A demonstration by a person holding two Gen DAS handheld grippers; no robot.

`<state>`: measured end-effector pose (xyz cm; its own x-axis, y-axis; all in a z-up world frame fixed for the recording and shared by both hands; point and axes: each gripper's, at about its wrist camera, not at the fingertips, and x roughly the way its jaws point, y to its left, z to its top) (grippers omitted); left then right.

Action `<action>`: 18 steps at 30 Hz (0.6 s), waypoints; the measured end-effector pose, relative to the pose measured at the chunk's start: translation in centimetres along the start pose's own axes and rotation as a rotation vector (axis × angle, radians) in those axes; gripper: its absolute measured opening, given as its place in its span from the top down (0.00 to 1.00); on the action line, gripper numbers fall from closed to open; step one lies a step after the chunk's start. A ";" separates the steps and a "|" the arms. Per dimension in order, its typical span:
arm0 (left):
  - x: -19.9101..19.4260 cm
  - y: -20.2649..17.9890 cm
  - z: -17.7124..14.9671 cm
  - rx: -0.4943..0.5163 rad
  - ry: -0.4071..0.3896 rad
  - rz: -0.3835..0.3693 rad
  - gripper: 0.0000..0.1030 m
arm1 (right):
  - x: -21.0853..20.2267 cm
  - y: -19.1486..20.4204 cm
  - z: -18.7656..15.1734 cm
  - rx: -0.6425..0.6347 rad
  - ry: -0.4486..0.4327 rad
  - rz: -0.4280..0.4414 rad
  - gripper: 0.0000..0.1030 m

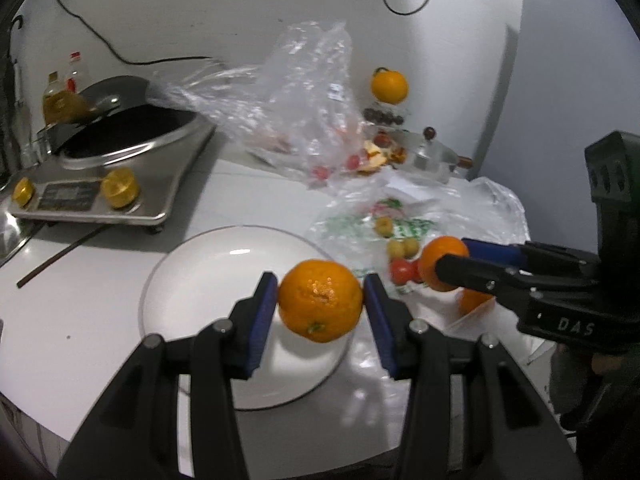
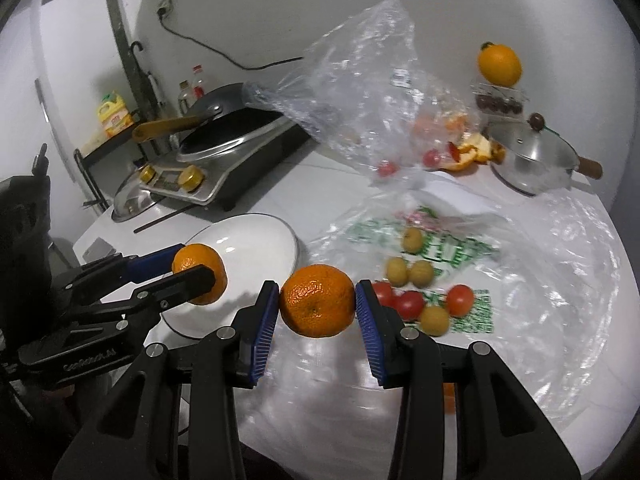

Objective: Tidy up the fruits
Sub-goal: 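Carry the left gripper's orange onto the white plate and open while the right gripper does likewise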

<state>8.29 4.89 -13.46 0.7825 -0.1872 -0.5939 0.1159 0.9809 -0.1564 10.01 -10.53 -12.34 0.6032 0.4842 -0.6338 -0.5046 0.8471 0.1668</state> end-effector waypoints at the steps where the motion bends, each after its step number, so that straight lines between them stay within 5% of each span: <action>1: -0.1 0.5 -0.1 -0.004 -0.001 0.005 0.56 | 0.2 0.4 0.0 -0.005 0.003 0.002 0.59; 18: 0.7 6.2 -3.0 -0.040 0.057 0.041 0.56 | 5.8 6.7 0.0 -0.087 0.098 0.029 0.59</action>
<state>7.71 10.73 -17.17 0.7499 -0.1504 -0.6442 0.0591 0.9851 -0.1612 10.14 -2.04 -14.85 0.5260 0.4811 -0.7013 -0.5757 0.8084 0.1227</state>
